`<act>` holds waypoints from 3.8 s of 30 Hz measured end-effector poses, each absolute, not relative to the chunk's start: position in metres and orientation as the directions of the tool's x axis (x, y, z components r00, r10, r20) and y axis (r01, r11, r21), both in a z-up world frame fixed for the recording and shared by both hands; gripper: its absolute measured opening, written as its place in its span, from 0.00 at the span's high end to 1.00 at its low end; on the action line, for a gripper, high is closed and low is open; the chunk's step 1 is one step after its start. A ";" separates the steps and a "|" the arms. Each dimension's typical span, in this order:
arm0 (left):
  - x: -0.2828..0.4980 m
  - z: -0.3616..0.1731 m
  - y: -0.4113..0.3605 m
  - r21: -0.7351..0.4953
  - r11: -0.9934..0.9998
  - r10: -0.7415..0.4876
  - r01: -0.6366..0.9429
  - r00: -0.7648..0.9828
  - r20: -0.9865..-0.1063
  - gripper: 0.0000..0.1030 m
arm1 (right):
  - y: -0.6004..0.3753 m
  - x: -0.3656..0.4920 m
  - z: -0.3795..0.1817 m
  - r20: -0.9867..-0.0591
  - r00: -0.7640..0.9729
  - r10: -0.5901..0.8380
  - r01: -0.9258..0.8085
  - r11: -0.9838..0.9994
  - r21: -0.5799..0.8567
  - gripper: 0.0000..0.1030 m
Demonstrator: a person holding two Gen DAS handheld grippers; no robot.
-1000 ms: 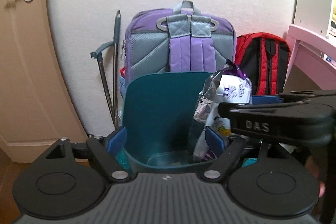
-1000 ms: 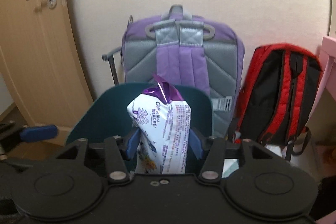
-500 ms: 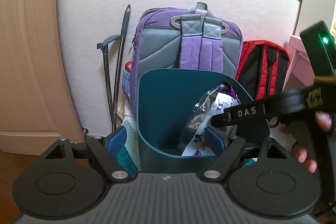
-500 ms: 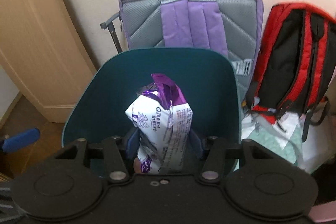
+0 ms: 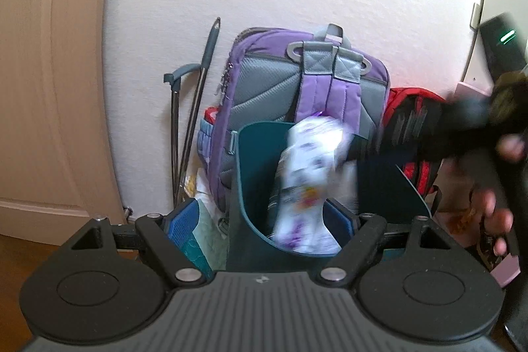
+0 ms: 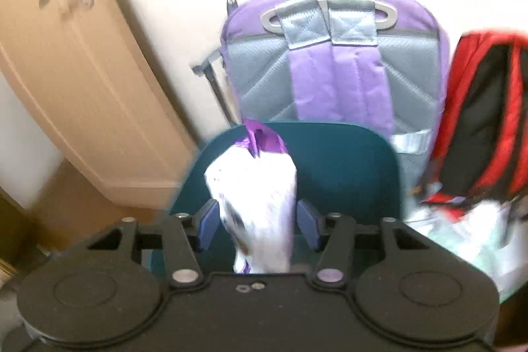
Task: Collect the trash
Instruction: 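Move both open tools back toward the trash pile, then close left tool on the yogurt bottle while right tool grasps the grey cloth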
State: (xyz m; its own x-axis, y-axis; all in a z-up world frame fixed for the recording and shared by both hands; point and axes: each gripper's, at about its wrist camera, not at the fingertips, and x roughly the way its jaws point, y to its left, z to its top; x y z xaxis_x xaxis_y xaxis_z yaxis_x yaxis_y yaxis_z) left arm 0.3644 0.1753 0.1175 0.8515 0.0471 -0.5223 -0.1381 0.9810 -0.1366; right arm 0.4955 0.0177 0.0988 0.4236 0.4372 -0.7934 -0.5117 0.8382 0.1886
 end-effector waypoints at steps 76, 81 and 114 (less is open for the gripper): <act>0.283 -0.398 0.039 -0.051 0.960 -0.086 0.274 0.120 -0.989 0.04 | -0.187 0.352 -0.409 -0.961 0.131 0.242 0.140 0.956 0.259 0.49; 0.273 -0.444 0.032 -0.067 0.939 -0.089 0.338 0.052 -0.995 0.04 | -0.180 0.362 -0.448 -0.967 0.092 0.237 0.164 0.954 0.249 0.49; 0.260 -0.537 0.018 -0.102 0.902 -0.079 0.420 -0.071 -0.994 0.51 | -0.168 0.379 -0.529 -0.974 0.054 0.219 0.331 0.916 0.225 0.68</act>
